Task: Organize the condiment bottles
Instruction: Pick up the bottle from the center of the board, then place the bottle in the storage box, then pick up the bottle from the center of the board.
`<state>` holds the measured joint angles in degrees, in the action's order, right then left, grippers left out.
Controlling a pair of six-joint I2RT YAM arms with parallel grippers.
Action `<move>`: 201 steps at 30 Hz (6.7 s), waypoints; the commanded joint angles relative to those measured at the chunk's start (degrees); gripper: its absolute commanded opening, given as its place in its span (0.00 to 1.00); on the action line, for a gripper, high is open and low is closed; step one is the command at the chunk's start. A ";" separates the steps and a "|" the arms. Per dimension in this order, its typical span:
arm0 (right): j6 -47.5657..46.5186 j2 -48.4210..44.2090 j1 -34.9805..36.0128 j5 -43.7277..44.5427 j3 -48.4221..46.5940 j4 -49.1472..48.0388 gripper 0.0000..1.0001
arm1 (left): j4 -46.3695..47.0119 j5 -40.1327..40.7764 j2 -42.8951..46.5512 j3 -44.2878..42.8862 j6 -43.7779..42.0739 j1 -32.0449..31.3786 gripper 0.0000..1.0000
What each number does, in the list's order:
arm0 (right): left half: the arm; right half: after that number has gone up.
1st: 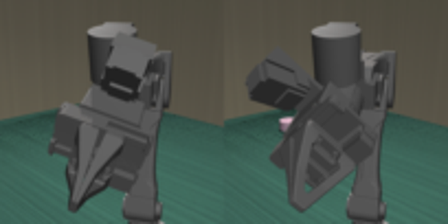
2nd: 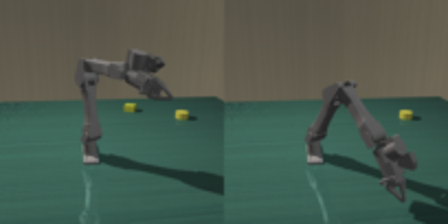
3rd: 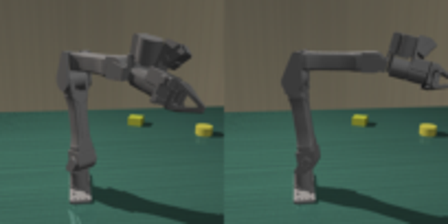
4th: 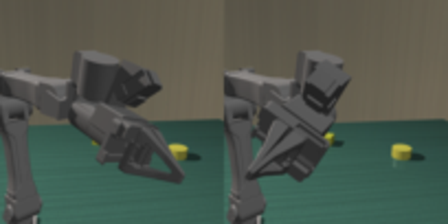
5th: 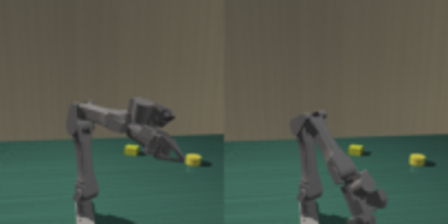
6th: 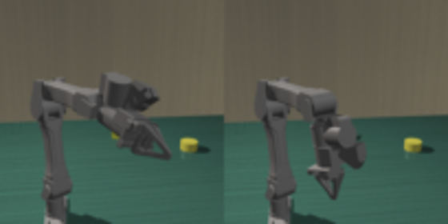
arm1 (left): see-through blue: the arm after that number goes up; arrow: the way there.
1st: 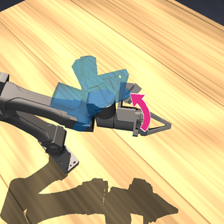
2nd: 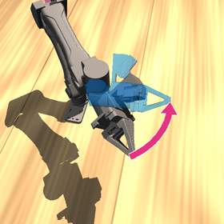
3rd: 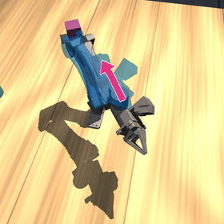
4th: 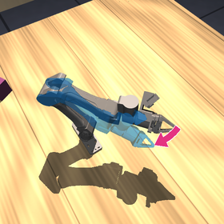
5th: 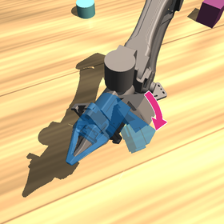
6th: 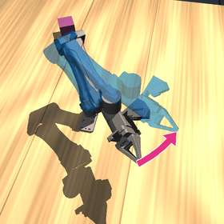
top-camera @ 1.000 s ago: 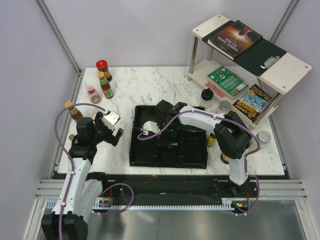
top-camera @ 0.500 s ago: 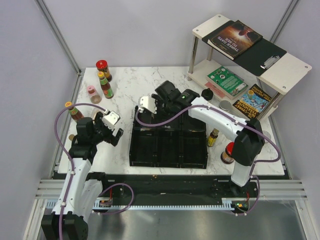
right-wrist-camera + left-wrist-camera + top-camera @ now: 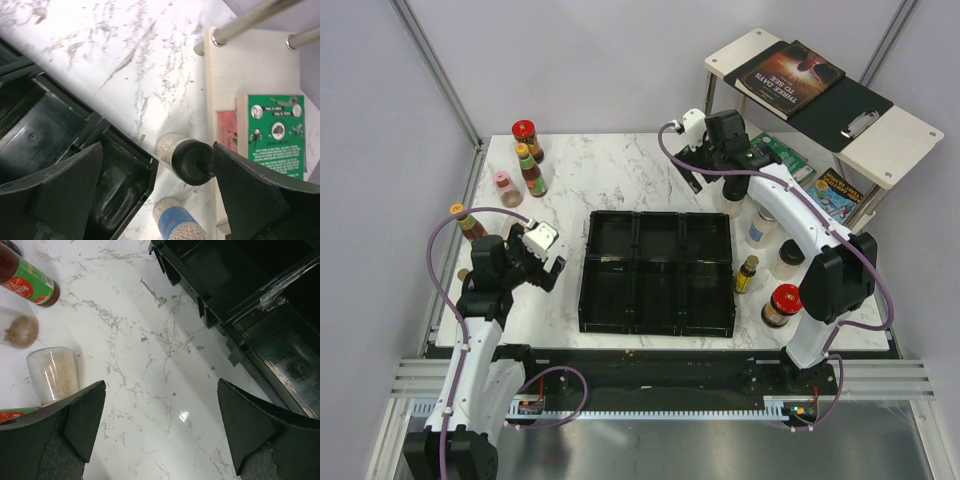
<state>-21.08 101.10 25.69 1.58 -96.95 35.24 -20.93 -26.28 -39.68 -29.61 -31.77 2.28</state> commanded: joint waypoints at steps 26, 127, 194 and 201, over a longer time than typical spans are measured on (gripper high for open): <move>8.16 9.90 -14.53 -7.39 2.11 -4.57 0.98 | 1.50 -2.02 0.04 0.43 0.66 0.71 0.99; -2.30 -3.19 -4.07 -7.74 17.84 -0.97 0.66 | 1.33 -3.16 0.92 0.51 0.57 1.76 0.99; -3.79 -25.08 -4.16 -13.80 23.82 -1.32 0.98 | -4.74 -1.04 -1.01 -13.90 7.60 22.59 0.99; -3.62 -25.07 -4.16 -10.29 24.44 -2.46 0.98 | -5.26 -5.63 -3.91 -13.55 7.60 16.99 1.00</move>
<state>-25.56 76.12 21.54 -11.11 -73.14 35.62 -26.17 -26.65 -42.24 -43.42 -25.12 23.77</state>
